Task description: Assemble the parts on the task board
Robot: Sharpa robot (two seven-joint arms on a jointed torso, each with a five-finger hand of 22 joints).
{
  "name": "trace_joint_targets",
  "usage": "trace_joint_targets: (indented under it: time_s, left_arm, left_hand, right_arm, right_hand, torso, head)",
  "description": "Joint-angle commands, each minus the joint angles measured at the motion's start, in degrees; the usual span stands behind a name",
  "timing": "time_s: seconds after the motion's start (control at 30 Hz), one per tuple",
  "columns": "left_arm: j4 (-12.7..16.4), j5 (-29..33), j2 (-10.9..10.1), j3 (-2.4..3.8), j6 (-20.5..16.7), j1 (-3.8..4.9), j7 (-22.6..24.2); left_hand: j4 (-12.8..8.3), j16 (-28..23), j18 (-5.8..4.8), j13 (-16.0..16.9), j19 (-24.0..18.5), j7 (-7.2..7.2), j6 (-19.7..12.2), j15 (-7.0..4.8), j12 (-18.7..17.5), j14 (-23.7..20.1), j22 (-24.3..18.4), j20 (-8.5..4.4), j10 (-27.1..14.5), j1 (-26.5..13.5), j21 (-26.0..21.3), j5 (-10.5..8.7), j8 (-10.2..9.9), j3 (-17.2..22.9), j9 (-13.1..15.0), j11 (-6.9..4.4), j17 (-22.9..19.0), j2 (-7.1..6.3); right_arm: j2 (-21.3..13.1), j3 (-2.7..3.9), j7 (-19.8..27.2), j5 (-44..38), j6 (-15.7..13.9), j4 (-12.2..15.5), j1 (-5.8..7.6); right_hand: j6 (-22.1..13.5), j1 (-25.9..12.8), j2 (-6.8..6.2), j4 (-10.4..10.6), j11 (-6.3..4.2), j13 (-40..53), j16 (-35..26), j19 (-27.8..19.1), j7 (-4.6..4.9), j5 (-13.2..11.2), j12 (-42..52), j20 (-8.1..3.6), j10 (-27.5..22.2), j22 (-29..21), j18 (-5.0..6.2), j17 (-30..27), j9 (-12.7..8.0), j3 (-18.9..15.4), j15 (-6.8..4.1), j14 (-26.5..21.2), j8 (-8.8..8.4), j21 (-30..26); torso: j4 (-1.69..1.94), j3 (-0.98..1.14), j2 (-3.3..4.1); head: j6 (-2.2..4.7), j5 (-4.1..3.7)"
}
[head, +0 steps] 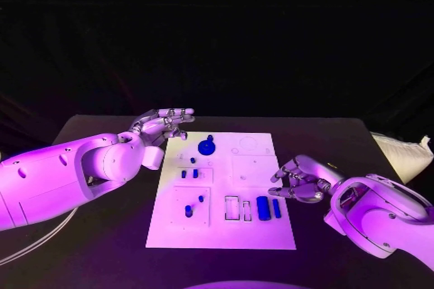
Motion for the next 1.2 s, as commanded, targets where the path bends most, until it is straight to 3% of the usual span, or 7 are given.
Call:
trace_joint_targets:
  time_s: [0.03, 0.1, 0.2, 0.43, 1.03, 1.2]
  left_arm:
    - [0.31, -0.22, 0.03, -0.03, 1.03, 0.03, 0.24]
    - [0.32, -0.22, 0.04, -0.09, 1.07, 0.03, 0.25]
    - [0.30, -0.22, 0.03, -0.15, 1.10, 0.03, 0.28]
    - [0.15, -0.22, 0.00, -0.21, 1.18, 0.02, 0.29]
    - [0.18, -0.22, -0.20, -0.24, 1.23, 0.02, 0.19]
    - [0.23, -0.22, -0.28, -0.25, 1.25, 0.02, 0.15]
  left_hand:
    - [-0.24, -0.18, 1.07, -0.06, -0.26, 0.02, -0.36, -0.05, 0.20, -0.40, -0.05, 0.11, -0.38, -0.14, -0.29, 0.24, 0.06, -0.02, -0.07, 0.06, -0.05, 0.56]
    - [-0.24, -0.18, 1.07, -0.06, -0.26, 0.02, -0.36, -0.05, 0.20, -0.40, -0.05, 0.11, -0.38, -0.14, -0.29, 0.24, 0.06, -0.02, -0.07, 0.06, -0.05, 0.56]
    - [-0.22, -0.16, 1.06, -0.06, -0.28, 0.04, -0.37, -0.02, 0.26, -0.42, -0.06, 0.13, -0.43, -0.27, -0.32, 0.23, 0.09, -0.10, -0.07, 0.08, -0.04, 0.56]
    - [-0.22, -0.16, 1.06, -0.06, -0.28, 0.04, -0.37, -0.02, 0.26, -0.42, -0.06, 0.13, -0.43, -0.27, -0.32, 0.23, 0.09, -0.10, -0.07, 0.08, -0.04, 0.56]
    - [-0.22, -0.16, 1.06, -0.06, -0.28, 0.04, -0.37, -0.02, 0.26, -0.42, -0.06, 0.13, -0.43, -0.27, -0.32, 0.23, 0.09, -0.10, -0.07, 0.08, -0.04, 0.56]
    - [-0.22, -0.16, 1.06, -0.06, -0.28, 0.04, -0.37, -0.02, 0.26, -0.42, -0.06, 0.13, -0.43, -0.27, -0.32, 0.23, 0.09, -0.10, -0.07, 0.08, -0.04, 0.56]
  right_arm:
    - [-0.17, -0.14, -8.58, -0.87, 2.53, 0.69, -0.78]
    - [-0.03, -0.24, -10.33, -2.25, 3.60, 0.87, -1.24]
    - [0.43, -0.33, -12.04, -4.73, 4.98, 0.85, -1.71]
    - [2.11, -0.42, -13.32, -7.67, 6.27, 0.26, -2.24]
    - [6.35, -0.44, -14.01, -11.27, 9.50, -2.31, -3.89]
    - [7.66, -0.44, -14.20, -11.91, 10.13, -3.48, -4.25]
  right_hand:
    - [-0.36, -1.63, 0.23, 1.88, 0.62, 7.49, 0.92, 0.80, -0.34, 1.75, 6.22, -0.26, -0.99, 1.01, -0.75, 4.29, 0.24, -2.52, 0.28, 4.26, 0.37, 0.57]
    - [-0.61, -2.66, 0.45, 3.47, 0.64, 10.72, 1.53, 0.99, -0.41, 3.14, 8.77, -0.18, -1.12, 1.67, -0.88, 5.21, 0.44, -4.31, 0.35, 4.38, 0.64, 1.02]
    - [-1.00, -2.58, 1.01, 4.83, 0.74, 14.37, 2.13, 1.13, -0.34, 3.09, 11.28, -0.07, -1.46, 2.31, -0.99, 6.10, 0.80, -6.74, 0.50, 4.47, 1.15, 1.45]
    - [-1.03, -2.53, 2.01, 4.95, 0.76, 19.46, 2.96, 1.40, -0.40, 2.88, 15.19, 0.01, -0.70, 3.28, -1.17, 7.44, 1.44, -9.50, 0.47, 4.65, 2.10, 2.08]
    - [-1.26, -0.23, 2.83, 4.50, 0.77, 22.12, 3.30, 1.44, -0.40, 2.35, 16.92, 0.06, -0.37, 3.69, -1.24, 7.99, 2.06, -10.87, 0.49, 4.70, 2.82, 2.33]
    - [-1.20, -0.15, 3.27, 4.68, 0.76, 22.25, 3.31, 1.42, -0.42, 2.60, 16.86, 0.07, -0.43, 3.70, -1.24, 8.00, 2.19, -11.07, 0.50, 4.70, 3.00, 2.34]
  torso:
    - [-0.39, -0.01, -0.25]
    - [-0.31, -0.02, -0.30]
    - [-0.29, -0.04, -0.24]
    - [-0.31, -0.07, -0.20]
    - [-0.40, -0.12, -0.16]
    - [-0.40, -0.03, -0.08]
  head:
    - [-0.06, -0.72]
    - [-0.11, -0.99]
    - [-0.28, -1.00]
    - [-0.36, -0.90]
    - [-0.80, -0.39]
    - [-0.87, -0.29]
